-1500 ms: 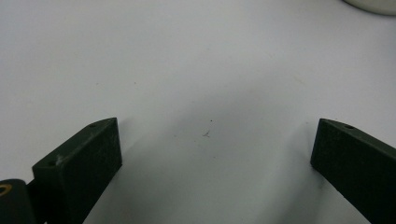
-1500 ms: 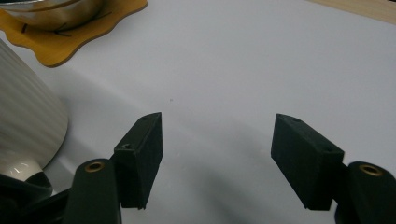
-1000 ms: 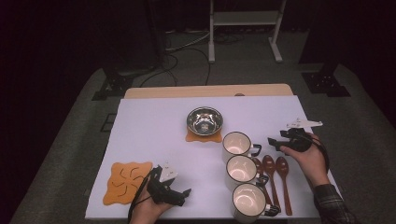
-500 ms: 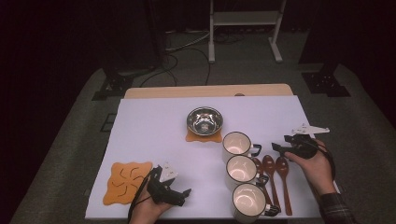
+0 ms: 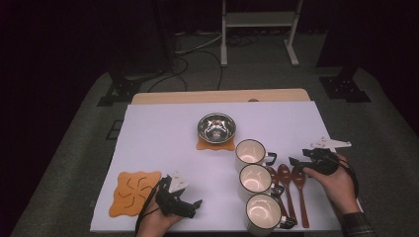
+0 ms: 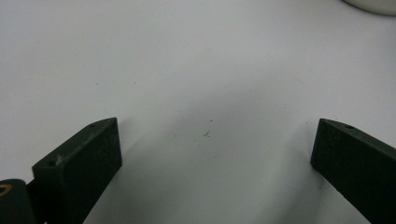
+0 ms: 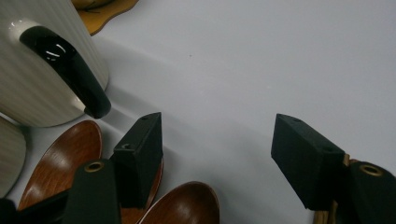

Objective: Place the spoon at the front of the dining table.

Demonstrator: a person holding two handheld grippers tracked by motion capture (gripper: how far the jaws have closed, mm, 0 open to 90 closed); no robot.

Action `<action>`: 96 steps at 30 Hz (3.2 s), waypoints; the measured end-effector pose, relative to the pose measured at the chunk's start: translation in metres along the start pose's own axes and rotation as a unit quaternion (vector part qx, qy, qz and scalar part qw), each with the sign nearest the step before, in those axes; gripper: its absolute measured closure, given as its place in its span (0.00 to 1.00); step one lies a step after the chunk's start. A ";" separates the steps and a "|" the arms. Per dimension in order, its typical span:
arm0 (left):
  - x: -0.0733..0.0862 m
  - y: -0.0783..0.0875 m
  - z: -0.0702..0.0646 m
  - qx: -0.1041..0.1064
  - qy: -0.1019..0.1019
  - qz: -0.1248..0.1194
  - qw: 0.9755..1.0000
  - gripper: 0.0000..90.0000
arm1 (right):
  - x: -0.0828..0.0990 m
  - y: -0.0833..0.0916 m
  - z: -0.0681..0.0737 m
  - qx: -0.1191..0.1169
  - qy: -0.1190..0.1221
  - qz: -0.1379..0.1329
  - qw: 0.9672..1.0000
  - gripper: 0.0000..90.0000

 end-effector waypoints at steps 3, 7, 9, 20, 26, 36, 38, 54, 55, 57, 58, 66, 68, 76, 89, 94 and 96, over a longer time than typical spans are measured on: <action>0.000 0.000 0.000 0.000 0.000 0.000 1.000 0.01 | 0.003 0.003 0.001 0.000 -0.001 0.002 1.000 0.36; 0.000 0.000 0.000 0.000 0.000 0.000 1.000 0.01 | 0.007 0.007 0.001 0.000 -0.003 0.002 1.000 0.36; 0.000 0.000 0.000 0.000 0.000 0.000 1.000 0.01 | 0.009 0.009 0.002 -0.001 -0.003 0.002 1.000 0.36; 0.000 0.000 0.000 0.000 0.000 0.000 1.000 0.01 | 0.016 0.015 0.008 -0.004 -0.001 0.006 1.000 0.36; 0.000 0.000 0.000 0.000 0.000 0.000 1.000 0.01 | 0.020 0.018 0.011 -0.005 -0.001 0.008 1.000 0.36; 0.000 0.000 0.000 0.000 -0.001 0.000 1.000 0.01 | 0.029 0.023 0.015 -0.005 -0.001 0.012 1.000 0.35; 0.000 0.000 0.000 0.000 0.000 0.000 1.000 0.01 | 0.031 0.024 0.016 -0.004 0.001 0.013 1.000 0.35; 0.000 0.000 0.000 0.000 -0.001 0.001 1.000 0.01 | 0.044 0.029 0.026 -0.008 0.006 0.021 1.000 0.35; 0.000 0.000 0.000 0.000 0.000 0.000 1.000 0.01 | 0.045 0.030 0.027 -0.008 0.006 0.023 1.000 0.35; 0.000 0.000 0.000 0.000 0.000 0.000 1.000 0.01 | 0.046 0.031 0.029 -0.008 0.005 0.025 1.000 0.35; 0.000 0.000 0.000 0.000 0.000 0.000 1.000 0.01 | 0.047 0.031 0.029 -0.008 0.007 0.025 1.000 0.35; 0.000 0.000 0.000 0.000 0.000 0.000 1.000 0.01 | 0.053 0.031 0.033 -0.006 0.011 0.032 0.999 0.35; 0.000 0.000 0.000 0.000 0.000 0.000 1.000 0.01 | 0.054 0.031 0.034 -0.005 0.013 0.033 0.999 0.35; 0.000 0.000 0.000 0.000 0.000 0.000 1.000 0.01 | 0.060 0.033 0.036 0.000 0.015 0.041 0.999 0.35; 0.000 0.000 0.000 0.000 0.000 0.000 1.000 0.01 | 0.070 0.038 0.041 0.006 0.019 0.051 0.998 0.35; 0.000 0.000 0.000 0.000 0.000 0.000 1.000 0.01 | 0.073 0.040 0.043 0.009 0.019 0.054 0.998 0.35; 0.000 0.000 0.000 0.000 0.000 0.000 1.000 0.01 | 0.074 0.041 0.044 0.009 0.021 0.055 0.998 0.35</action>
Point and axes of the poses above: each handheld gripper's, and its own axes: y roughly backward along the jaws, x roughly out of its underside, z roughly to its left, the point moved 9 cm from there along -y, roughly forward along the jaws, and after that the axes turned 1 degree about y, right-handed, at the moved point
